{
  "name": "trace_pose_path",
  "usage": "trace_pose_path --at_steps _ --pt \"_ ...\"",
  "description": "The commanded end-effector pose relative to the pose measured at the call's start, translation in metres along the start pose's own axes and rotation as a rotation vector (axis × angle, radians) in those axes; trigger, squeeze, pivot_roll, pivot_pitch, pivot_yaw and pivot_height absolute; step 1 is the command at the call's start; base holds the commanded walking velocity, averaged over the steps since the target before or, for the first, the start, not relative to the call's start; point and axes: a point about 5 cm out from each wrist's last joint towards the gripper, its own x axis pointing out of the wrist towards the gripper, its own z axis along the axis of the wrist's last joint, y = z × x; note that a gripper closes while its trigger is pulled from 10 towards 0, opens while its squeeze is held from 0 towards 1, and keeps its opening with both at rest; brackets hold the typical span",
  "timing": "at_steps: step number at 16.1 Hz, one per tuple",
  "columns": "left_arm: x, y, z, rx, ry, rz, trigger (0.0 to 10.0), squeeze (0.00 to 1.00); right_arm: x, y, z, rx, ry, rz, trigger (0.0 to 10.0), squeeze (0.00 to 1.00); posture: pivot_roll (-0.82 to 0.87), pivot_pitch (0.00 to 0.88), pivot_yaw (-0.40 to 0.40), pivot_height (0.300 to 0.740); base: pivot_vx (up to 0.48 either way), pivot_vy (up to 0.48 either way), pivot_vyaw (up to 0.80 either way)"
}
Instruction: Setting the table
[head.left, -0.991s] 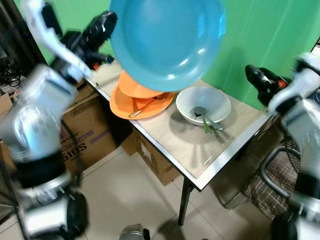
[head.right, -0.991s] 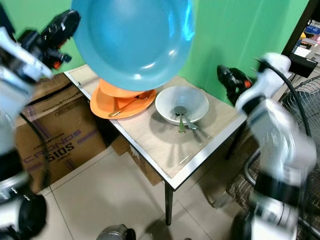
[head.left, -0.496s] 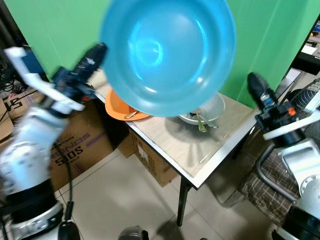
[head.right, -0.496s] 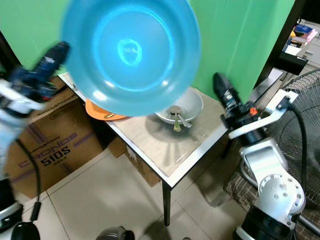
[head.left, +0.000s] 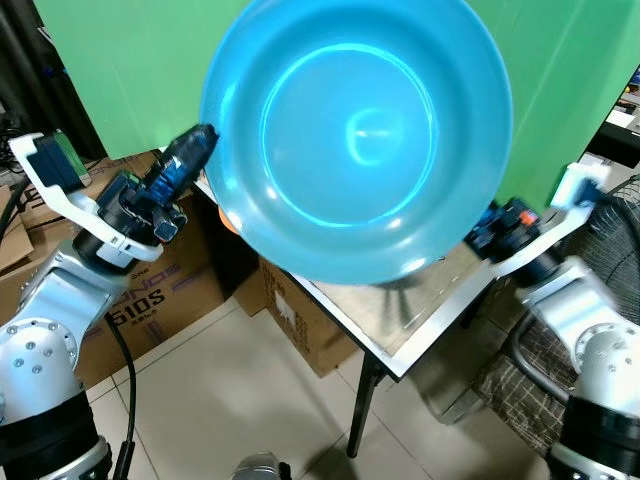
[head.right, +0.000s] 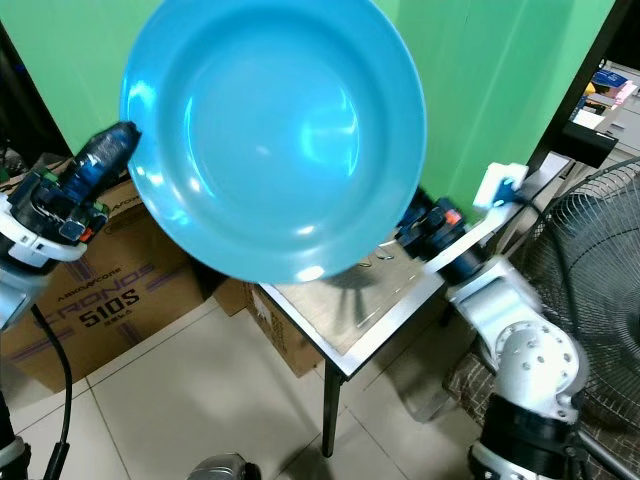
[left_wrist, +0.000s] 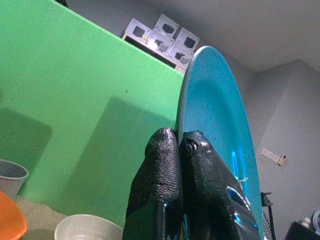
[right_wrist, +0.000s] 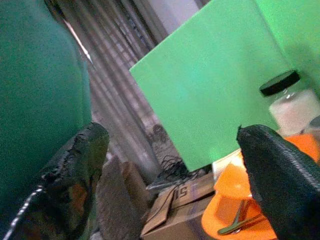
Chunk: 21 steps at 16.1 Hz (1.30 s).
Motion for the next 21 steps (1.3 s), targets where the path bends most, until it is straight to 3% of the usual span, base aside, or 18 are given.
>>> trace_pose_path --at_steps 1,3,4,9,12,16,19,21 --pt "-0.001 -0.001 0.004 0.01 -0.011 -0.009 0.0 0.0 -0.004 -0.008 0.005 -0.019 -0.022 -0.06 10.0 0.0 0.07 0.0 0.011 0.74 0.0 0.0 0.0" --pt "-0.008 0.001 0.01 0.036 -0.002 0.013 0.0 0.0 -0.016 -0.033 0.015 -0.034 -0.079 -0.252 10.0 0.0 0.07 0.0 0.013 0.74 0.0 0.0 0.0" --pt "-0.01 0.003 0.013 0.049 0.0 0.021 0.0 0.0 -0.024 -0.038 0.022 -0.023 -0.12 -0.278 10.0 0.0 0.07 0.0 0.013 0.74 0.0 0.0 0.0" --pt "-0.007 0.007 0.002 0.017 0.046 0.003 0.0 0.0 -0.04 -0.046 0.032 -0.014 -0.208 -0.352 10.0 0.0 0.05 0.0 0.033 0.74 0.0 0.0 0.0" --pt "-0.009 0.013 -0.004 0.007 0.065 0.025 0.0 0.0 -0.045 -0.042 0.042 0.019 -0.298 -0.32 10.0 0.0 0.04 0.0 0.038 0.74 0.0 0.0 0.0" --pt "-0.004 0.017 -0.011 -0.015 0.09 -0.002 0.0 0.0 -0.049 -0.033 0.045 0.03 -0.328 -0.257 10.0 0.0 0.03 0.0 0.051 0.74 0.0 0.0 0.0" --pt "0.003 0.02 -0.015 -0.032 0.098 -0.027 0.0 0.0 -0.051 -0.023 0.042 0.018 -0.288 -0.198 10.0 0.0 0.01 0.0 0.065 0.74 0.0 0.0 0.0" --pt "0.012 0.024 -0.026 -0.058 0.138 -0.066 0.0 0.0 -0.051 -0.011 0.026 -0.03 -0.147 -0.138 10.0 0.0 0.0 0.0 0.071 0.74 0.0 0.0 0.0"
